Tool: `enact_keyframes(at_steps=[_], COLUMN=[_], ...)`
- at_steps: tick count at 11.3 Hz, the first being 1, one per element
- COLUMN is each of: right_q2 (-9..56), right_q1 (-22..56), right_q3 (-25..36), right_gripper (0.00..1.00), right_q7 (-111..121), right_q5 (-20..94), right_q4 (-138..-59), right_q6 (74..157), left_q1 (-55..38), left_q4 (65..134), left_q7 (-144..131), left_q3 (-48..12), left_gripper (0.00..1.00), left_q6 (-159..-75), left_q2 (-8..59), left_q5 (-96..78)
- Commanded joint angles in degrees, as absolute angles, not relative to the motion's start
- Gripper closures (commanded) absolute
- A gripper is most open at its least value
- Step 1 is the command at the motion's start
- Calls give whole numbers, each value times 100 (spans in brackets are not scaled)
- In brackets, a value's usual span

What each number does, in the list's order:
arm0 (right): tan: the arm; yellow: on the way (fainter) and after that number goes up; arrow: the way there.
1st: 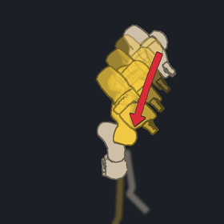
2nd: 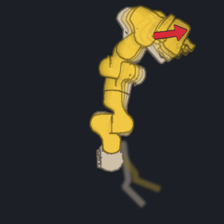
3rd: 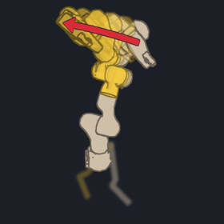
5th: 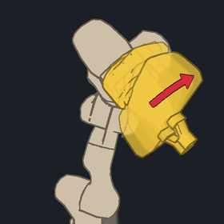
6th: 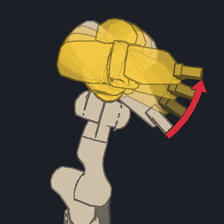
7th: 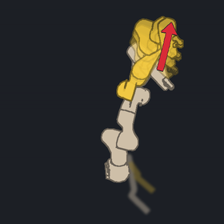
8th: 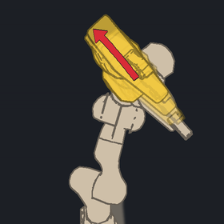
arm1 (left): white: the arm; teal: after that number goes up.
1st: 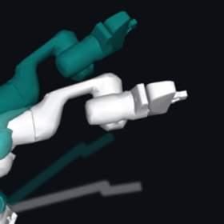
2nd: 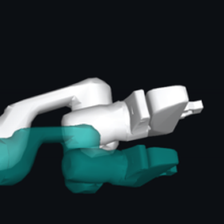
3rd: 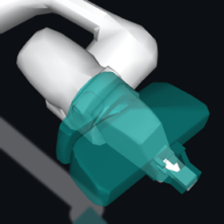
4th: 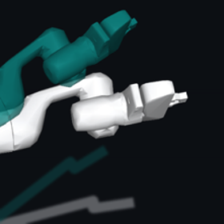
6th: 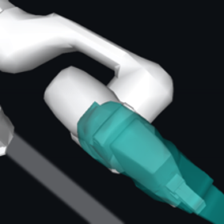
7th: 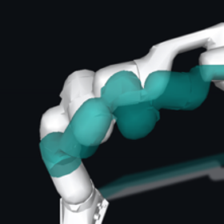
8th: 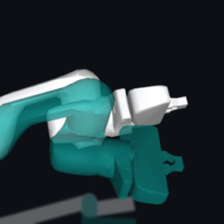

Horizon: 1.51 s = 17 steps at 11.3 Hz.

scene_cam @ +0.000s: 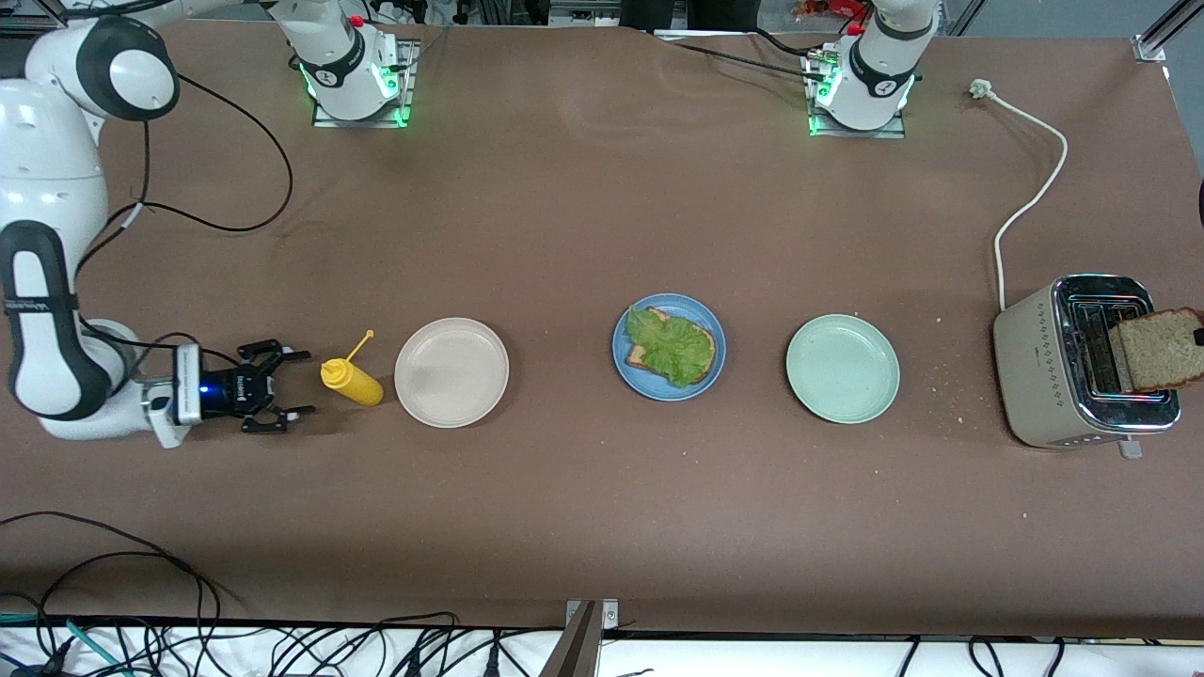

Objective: Make sandwich in blue plate with both arms

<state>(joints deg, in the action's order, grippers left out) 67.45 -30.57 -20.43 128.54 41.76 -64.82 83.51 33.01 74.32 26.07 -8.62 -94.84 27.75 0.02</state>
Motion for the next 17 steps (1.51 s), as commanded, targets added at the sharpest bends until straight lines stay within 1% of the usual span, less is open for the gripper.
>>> enact_keyframes(at_steps=[1,2,4,5,6,7,8,9,10,11,13,14,15,16,17], right_q2=[5821,5766,5635,5486,5284,4995,4696,4284,3828,3432,2824,2560,2253,2015,1821], right_q1=[-2980,-2927,-2709,-2646,-2532,-2383,-2277,-1972,-1673,-1418,-1013,-915,-827,-713,-512], right_q3=[-1864,-1855,-1890,-1864,-1855,-1794,-1584,-1217,-743,-521,-439,-439,-422,-387,-326], right_gripper=[0,0,0,0,0,0,0,0,0,0,0,0,0,0,0], right_q7=[12210,11782,11008,10499,10007,9515,8988,8661,8179,7495,5984,5446,5066,4558,3865], right_q5=[3308,2965,2646,2532,2253,2006,1908,1855,1889,1820,1409,1302,1266,1066,837], right_q4=[-6461,-6295,-5873,-5793,-5766,-5766,-5827,-6062,-6508,-6843,-7196,-7442,-7758,-7952,-7998], right_q6=[8262,8253,7982,7963,7945,7945,8006,8076,8338,8506,8543,8673,8892,8947,8947], left_q1=[2928,2857,2856,2787,2595,2314,1842,1611,1400,1215,994,819,678,677,677], left_q4=[7436,7436,7470,7506,7541,7567,7541,7541,7550,7567,7567,7576,7750,7848,7875], left_q7=[2497,2487,2313,1798,1001,349,-153,-341,-369,-360,-220,-72,278,934,1480], left_q3=[-1123,-1447,-2107,-2440,-2817,-3065,-3076,-3076,-3076,-3076,-3076,-3067,-3050,-3059,-3050], left_gripper=[100,100,100,100,100,100,100,100,100,100,100,100,100,100,100], left_q6=[-8661,-8388,-8192,-8139,-8130,-8147,-8182,-8287,-8506,-8760,-9244,-9316,-9534,-9693,-9738], left_q2=[2251,2163,2066,2083,2135,2249,2502,2757,2986,3241,3881,4067,4191,4514,4709], left_q5=[44,18,-428,-596,-615,-798,-1191,-1569,-1913,-2203,-2791,-2925,-2944,-3084,-3250])
